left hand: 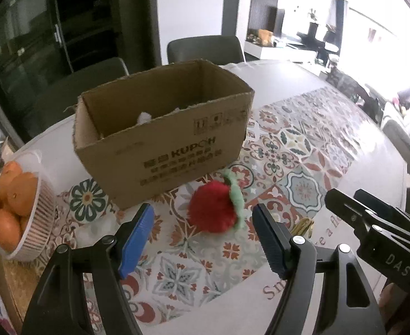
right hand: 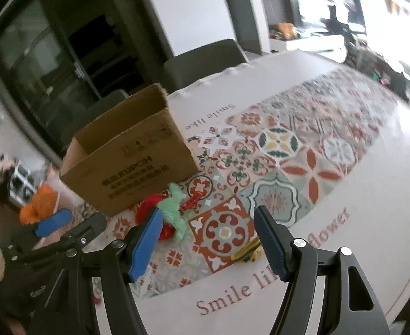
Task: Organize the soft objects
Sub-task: 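Move the left tool to the red fluffy plush while the right tool approaches the yellow minion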
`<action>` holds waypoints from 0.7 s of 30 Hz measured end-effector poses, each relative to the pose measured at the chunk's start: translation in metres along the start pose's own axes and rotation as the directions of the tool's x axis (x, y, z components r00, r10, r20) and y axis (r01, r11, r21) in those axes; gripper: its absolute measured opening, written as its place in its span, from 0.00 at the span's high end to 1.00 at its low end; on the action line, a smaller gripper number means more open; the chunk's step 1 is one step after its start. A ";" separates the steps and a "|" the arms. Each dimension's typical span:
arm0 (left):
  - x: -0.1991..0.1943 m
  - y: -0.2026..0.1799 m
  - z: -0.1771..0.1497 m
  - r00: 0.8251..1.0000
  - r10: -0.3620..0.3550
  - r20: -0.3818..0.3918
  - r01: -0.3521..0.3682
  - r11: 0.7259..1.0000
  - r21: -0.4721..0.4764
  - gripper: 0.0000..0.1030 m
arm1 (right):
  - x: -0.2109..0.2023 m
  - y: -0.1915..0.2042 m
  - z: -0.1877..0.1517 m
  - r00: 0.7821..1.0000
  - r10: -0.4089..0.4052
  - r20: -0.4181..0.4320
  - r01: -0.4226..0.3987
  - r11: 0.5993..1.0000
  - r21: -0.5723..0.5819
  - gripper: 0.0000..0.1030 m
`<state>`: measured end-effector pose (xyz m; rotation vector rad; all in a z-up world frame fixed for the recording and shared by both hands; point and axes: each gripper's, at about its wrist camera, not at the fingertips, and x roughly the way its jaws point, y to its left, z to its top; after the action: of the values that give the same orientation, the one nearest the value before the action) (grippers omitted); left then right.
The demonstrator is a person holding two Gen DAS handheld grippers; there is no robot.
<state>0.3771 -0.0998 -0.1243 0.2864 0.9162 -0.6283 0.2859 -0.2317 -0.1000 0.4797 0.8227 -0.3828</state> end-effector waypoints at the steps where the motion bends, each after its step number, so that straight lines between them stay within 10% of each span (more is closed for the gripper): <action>1: 0.002 0.000 -0.001 1.000 -0.006 0.003 0.006 1.000 0.010 0.30 | 0.001 -0.002 -0.003 1.000 -0.002 0.005 0.002 1.000 0.025 0.33; 21: 0.074 -0.003 -0.010 0.993 -0.092 -0.076 0.097 0.992 0.076 0.30 | 0.041 -0.033 -0.051 0.991 -0.132 -0.014 0.130 0.942 0.309 0.33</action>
<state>0.4017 -0.1256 -0.1900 0.3402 0.9805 -0.7466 0.2648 -0.2368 -0.1700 0.7170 0.7936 -0.6421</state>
